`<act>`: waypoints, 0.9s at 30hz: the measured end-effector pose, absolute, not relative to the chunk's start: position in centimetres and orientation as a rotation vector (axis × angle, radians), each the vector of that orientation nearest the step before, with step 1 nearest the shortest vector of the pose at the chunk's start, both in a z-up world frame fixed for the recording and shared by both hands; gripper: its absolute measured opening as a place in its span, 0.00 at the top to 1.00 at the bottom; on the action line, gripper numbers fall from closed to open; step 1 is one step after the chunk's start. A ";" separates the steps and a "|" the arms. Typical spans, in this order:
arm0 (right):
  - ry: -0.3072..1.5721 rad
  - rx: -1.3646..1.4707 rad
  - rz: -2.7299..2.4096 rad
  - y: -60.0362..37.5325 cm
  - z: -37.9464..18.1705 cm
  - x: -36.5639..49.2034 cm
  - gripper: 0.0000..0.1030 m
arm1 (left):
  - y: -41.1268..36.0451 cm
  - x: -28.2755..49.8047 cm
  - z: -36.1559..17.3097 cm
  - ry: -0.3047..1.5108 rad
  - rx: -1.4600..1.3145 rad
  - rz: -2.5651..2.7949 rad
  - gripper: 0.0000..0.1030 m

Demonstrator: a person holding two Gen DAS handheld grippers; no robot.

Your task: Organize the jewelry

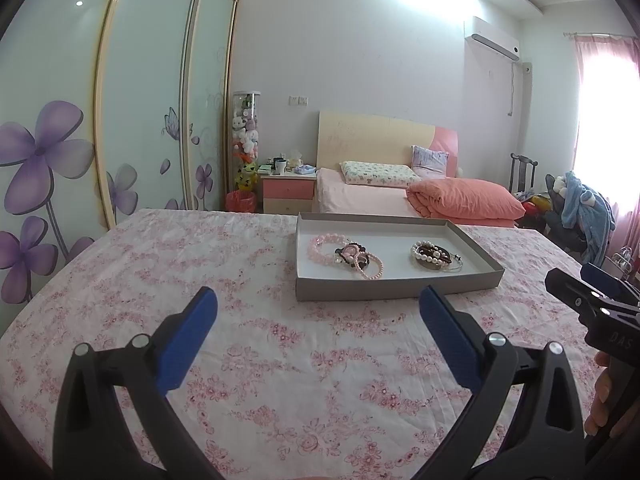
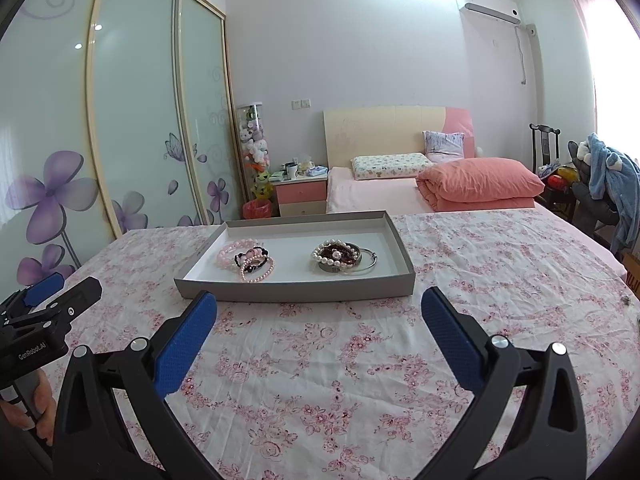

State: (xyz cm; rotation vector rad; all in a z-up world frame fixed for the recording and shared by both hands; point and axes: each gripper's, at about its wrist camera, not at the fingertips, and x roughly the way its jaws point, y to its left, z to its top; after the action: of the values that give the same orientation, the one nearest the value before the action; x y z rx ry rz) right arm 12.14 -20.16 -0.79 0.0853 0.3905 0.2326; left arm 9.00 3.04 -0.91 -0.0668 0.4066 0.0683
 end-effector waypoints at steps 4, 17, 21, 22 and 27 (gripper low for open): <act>0.391 0.085 0.232 -20.2 -0.8 12.2 0.02 | 3.0 9.0 -0.9 0.407 -0.067 0.068 0.04; 0.395 0.087 0.231 -20.0 -1.0 12.1 0.02 | 3.0 9.0 -0.9 0.409 -0.067 0.069 0.04; 0.396 0.088 0.232 -20.0 -0.9 12.2 0.02 | 3.0 9.0 -0.8 0.408 -0.068 0.069 0.04; 0.396 0.087 0.232 -20.0 -1.0 12.1 0.02 | 3.0 9.1 -0.9 0.409 -0.068 0.068 0.04; 0.397 0.088 0.232 -20.0 -1.0 12.1 0.02 | 3.0 9.1 -0.9 0.409 -0.067 0.068 0.04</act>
State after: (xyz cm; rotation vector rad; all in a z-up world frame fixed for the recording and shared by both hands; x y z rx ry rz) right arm 12.15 -19.95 -0.99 0.0880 0.3975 0.2325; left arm 9.08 3.04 -0.93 -0.0671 0.4094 0.0678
